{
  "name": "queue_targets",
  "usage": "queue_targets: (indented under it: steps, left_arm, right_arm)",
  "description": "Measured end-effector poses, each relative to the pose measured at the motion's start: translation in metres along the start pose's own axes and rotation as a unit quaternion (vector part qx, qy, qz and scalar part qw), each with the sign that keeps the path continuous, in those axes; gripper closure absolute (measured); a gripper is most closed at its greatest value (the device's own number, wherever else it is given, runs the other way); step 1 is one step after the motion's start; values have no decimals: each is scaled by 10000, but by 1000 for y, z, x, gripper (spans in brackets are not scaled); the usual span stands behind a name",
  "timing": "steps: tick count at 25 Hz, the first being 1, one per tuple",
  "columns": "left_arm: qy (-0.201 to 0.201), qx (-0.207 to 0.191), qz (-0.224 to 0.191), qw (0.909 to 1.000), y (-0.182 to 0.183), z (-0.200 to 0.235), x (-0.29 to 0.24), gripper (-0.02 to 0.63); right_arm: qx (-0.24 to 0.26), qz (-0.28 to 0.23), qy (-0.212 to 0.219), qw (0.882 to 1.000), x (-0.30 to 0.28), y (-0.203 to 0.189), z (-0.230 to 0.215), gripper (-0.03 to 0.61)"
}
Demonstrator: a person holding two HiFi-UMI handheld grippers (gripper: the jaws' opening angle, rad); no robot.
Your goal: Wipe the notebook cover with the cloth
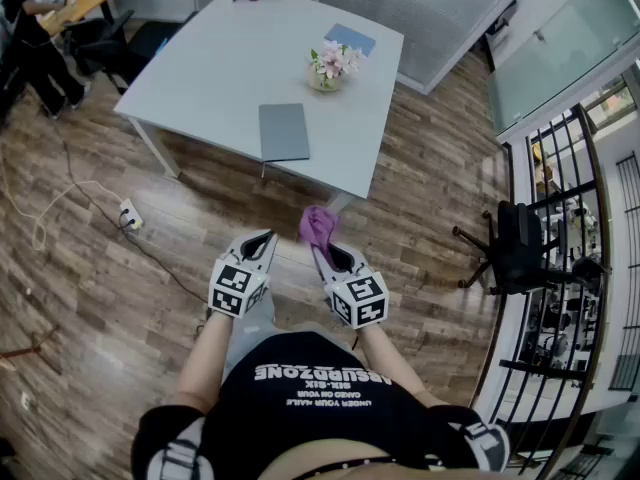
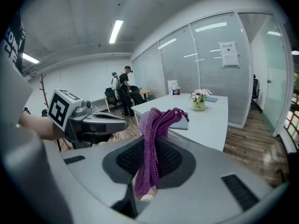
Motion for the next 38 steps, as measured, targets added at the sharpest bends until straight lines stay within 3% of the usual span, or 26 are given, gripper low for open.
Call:
queue_targets:
  steps: [8, 12, 21, 30, 38]
  left_arm:
    - [50, 90, 13, 9999, -6, -7, 4, 600]
    - [193, 110, 117, 9997, -13, 13, 17, 600]
    - [303, -51, -6, 9995, 7, 75, 33, 600]
    - [81, 60, 151, 9998, 12, 100, -9, 600]
    - [272, 241, 248, 9990, 34, 140, -58, 600]
  right_arm:
    - [-64, 341, 197, 9992, -13, -24, 9, 505]
    - [-19, 332, 358, 9988, -34, -18, 27, 505]
    - [-90, 86, -65, 9999, -82, 22, 20, 505]
    - [-326, 144, -269, 9990, -116, 41, -23, 505]
    - [-259, 212, -220, 9992, -170, 76, -81, 505]
Point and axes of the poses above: the fingertips, and each gripper's own axes: x backward along the fingers, z to its left, y out of its top, the point moved 2 cm from there along x, backward along the fingers, and after that the axes turned 11 degrees about -y, right-handed, at the moved point
